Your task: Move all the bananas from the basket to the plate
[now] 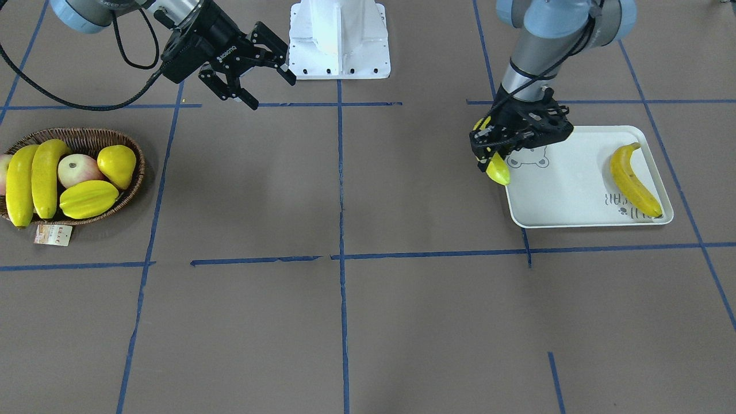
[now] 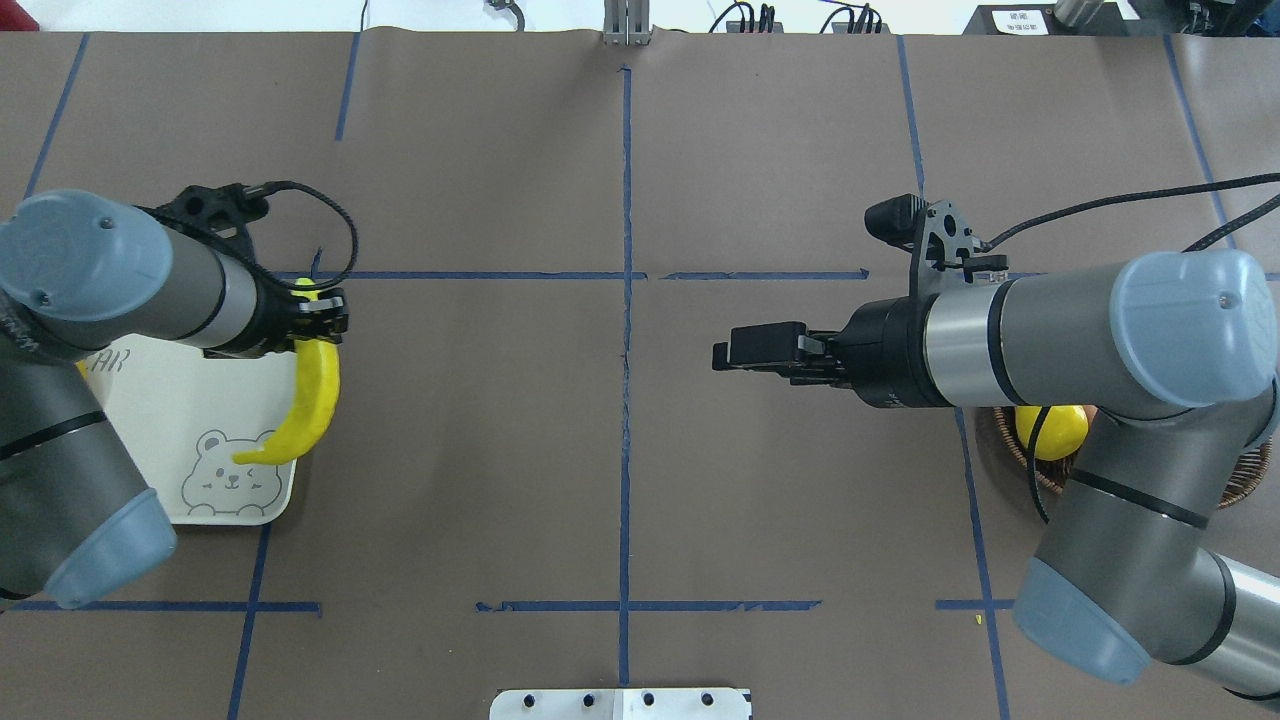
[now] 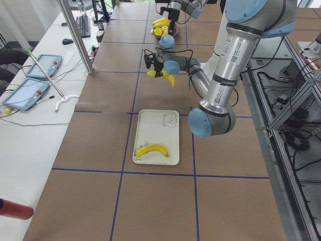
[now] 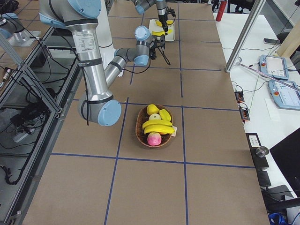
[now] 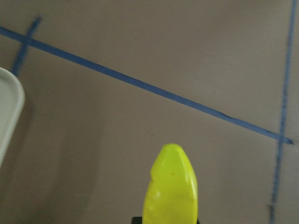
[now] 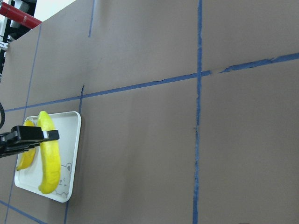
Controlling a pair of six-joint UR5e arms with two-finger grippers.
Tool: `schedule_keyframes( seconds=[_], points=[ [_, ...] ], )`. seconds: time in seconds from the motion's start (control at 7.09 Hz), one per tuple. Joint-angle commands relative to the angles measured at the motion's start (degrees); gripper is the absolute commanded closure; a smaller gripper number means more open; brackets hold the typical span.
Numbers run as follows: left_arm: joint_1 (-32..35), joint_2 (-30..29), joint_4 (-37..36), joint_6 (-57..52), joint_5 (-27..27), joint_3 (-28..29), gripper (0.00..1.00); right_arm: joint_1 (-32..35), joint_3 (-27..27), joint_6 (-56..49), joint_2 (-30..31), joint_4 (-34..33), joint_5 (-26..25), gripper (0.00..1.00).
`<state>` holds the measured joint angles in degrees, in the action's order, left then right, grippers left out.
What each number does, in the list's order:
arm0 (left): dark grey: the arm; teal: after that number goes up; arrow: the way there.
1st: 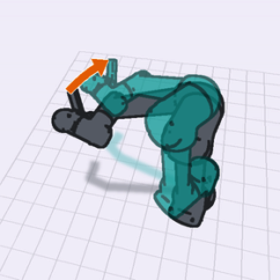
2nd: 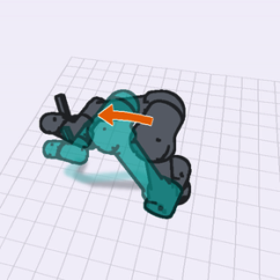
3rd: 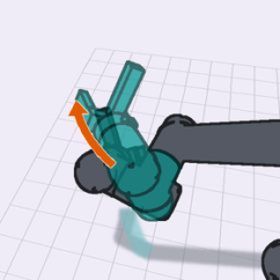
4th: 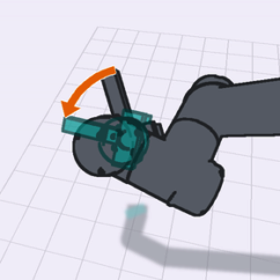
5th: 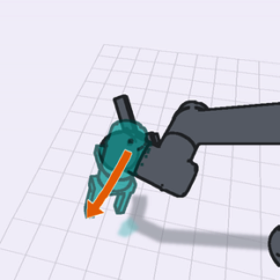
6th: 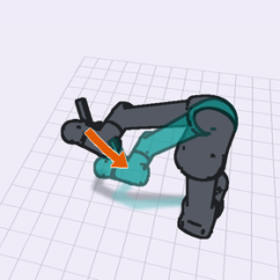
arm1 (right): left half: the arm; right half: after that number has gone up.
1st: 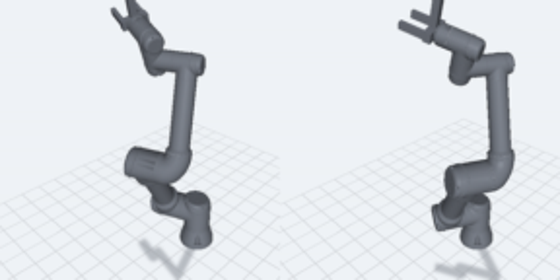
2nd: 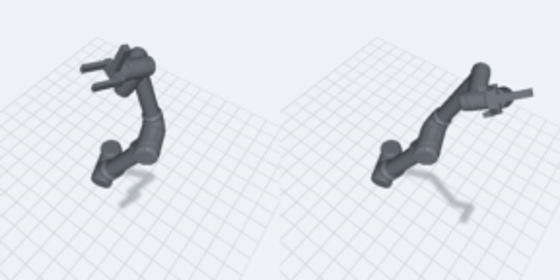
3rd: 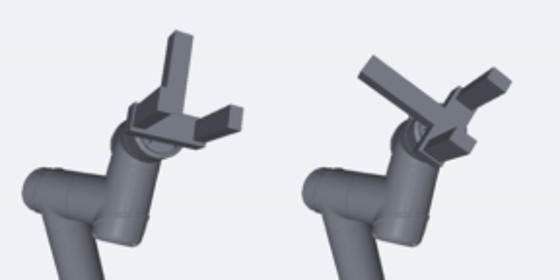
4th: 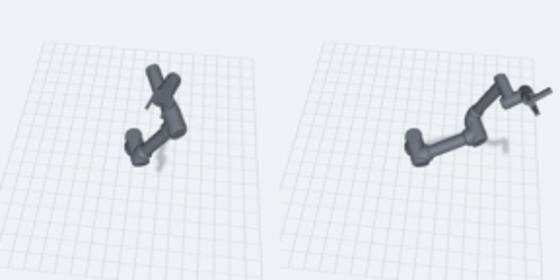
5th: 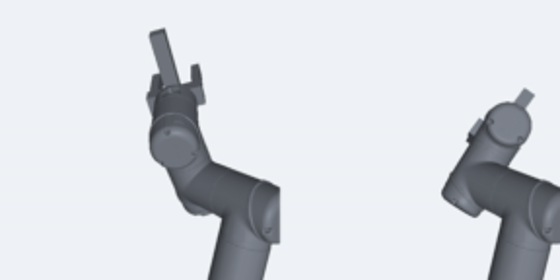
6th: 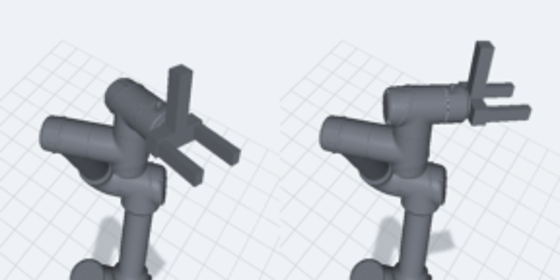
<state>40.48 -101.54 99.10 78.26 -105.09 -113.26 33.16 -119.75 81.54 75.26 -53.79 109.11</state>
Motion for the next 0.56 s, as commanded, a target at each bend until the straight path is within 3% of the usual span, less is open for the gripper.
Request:
schedule_keyframes(
  seconds=[0.0,0.42],
  points=[
    [3.4,6.9,-0.5,-3.8,0.3,0.3,1.00,0.9,0.0,-0.1,1.4,-0.1,0.2,0.00],
    [4.4,10.6,-0.2,-3.8,0.5,2.3,1.00,6.0,0.2,-0.9,6.8,-0.2,2.8,0.00]
  ],
)
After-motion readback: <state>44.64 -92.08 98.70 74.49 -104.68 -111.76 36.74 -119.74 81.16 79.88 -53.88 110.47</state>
